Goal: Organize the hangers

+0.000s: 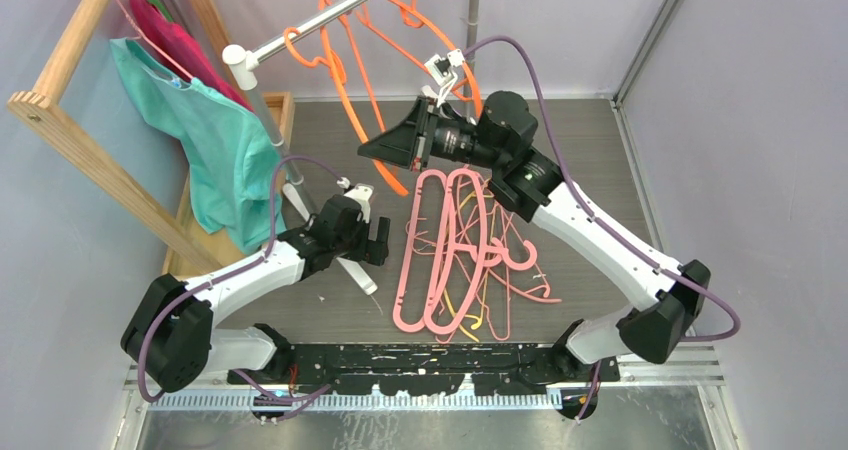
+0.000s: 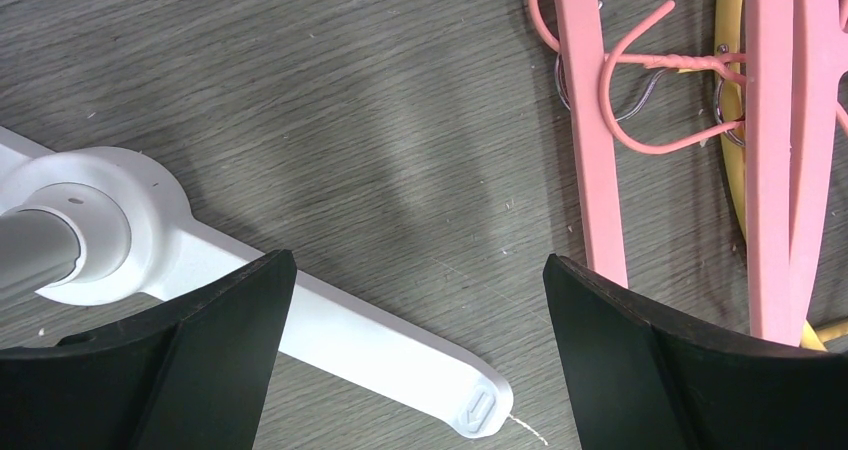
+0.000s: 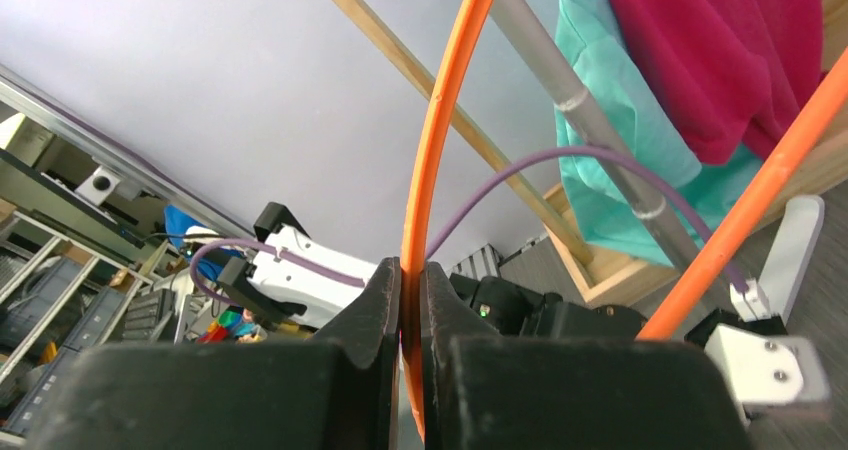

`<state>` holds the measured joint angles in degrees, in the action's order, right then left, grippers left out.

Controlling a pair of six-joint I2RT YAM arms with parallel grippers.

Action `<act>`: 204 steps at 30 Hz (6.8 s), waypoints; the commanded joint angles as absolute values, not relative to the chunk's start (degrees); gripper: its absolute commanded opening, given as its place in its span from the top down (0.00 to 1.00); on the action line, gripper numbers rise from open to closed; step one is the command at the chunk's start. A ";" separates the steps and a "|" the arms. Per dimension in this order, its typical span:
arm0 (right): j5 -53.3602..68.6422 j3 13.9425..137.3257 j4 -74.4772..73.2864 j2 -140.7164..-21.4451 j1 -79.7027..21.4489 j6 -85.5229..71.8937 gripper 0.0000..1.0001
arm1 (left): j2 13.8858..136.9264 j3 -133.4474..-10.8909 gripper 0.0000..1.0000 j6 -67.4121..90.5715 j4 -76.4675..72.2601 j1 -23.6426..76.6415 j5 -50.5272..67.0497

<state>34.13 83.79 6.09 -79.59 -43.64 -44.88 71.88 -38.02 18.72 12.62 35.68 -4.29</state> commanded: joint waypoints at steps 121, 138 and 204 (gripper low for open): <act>-27.34 97.98 -12.18 -88.16 -35.42 -4.42 0.27 | 70.43 -36.30 0.02 18.06 9.31 35.68 -6.60; -41.41 94.08 -6.46 -85.31 -27.17 2.06 0.23 | 69.19 -35.27 0.02 18.19 10.48 35.68 -8.22; -11.91 32.06 -22.99 -55.84 -47.29 -38.97 0.35 | 74.31 -38.11 0.02 18.68 10.09 35.68 -6.99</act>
<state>-10.76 33.71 -25.69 -55.51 -46.92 -35.62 74.56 -36.27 17.41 12.45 35.68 -7.18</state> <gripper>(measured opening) 0.650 0.981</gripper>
